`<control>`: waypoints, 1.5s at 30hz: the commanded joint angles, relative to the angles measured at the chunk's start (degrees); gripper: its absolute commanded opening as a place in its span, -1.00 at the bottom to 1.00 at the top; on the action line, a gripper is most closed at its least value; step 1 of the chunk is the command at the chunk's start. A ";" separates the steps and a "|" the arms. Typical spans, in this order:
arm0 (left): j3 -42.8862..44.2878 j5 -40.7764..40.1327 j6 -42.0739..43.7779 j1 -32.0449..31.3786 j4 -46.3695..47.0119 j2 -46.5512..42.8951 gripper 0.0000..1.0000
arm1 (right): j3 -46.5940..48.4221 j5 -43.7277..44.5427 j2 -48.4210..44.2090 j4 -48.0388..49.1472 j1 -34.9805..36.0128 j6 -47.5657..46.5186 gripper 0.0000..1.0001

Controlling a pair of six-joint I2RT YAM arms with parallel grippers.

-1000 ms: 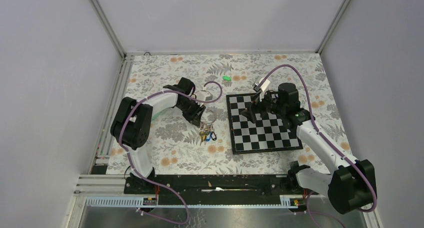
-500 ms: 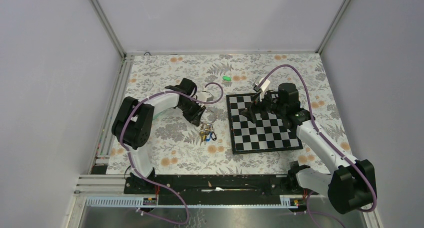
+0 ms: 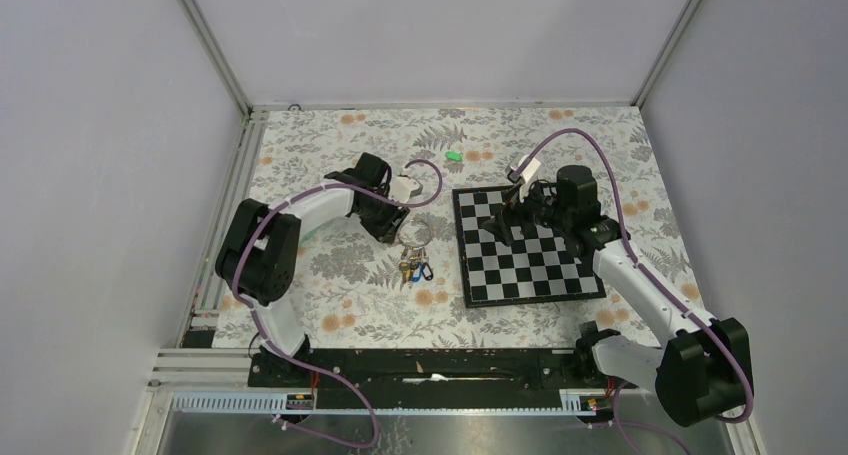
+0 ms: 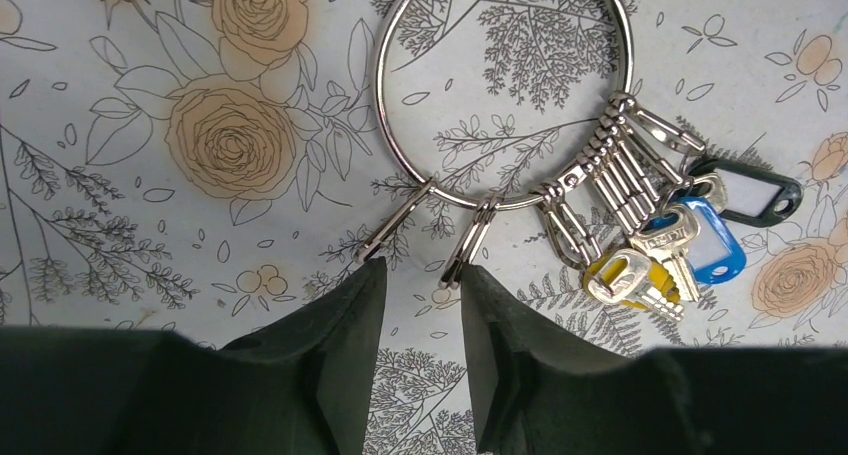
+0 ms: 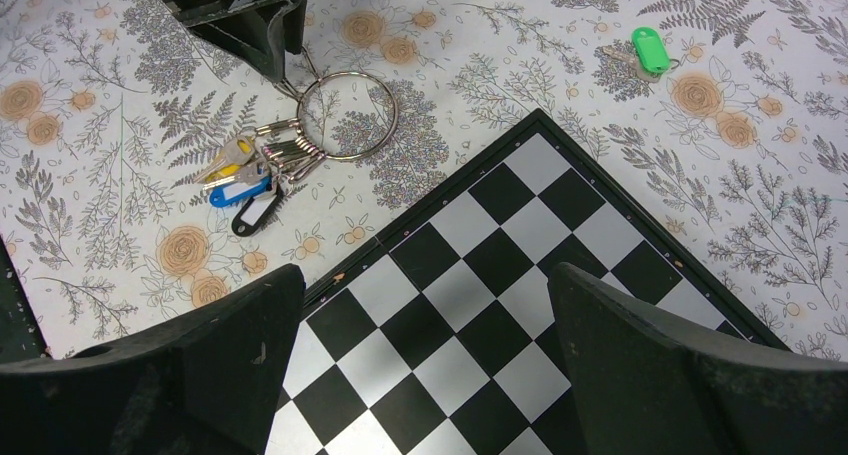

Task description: Put the keys on the keyring

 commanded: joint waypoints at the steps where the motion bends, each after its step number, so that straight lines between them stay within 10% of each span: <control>1: -0.38 -1.03 0.09 0.08 1.75 -2.92 -0.19 | -0.32 -1.68 0.20 2.93 -0.51 0.05 0.99; 18: -0.06 10.61 2.50 -0.21 -2.20 -0.40 -0.41 | -0.51 -2.04 0.34 3.16 -0.70 0.13 0.99; 45: 0.40 10.03 4.37 -0.01 -0.39 -5.56 -0.19 | -0.75 -2.55 0.93 3.16 -0.79 0.14 0.99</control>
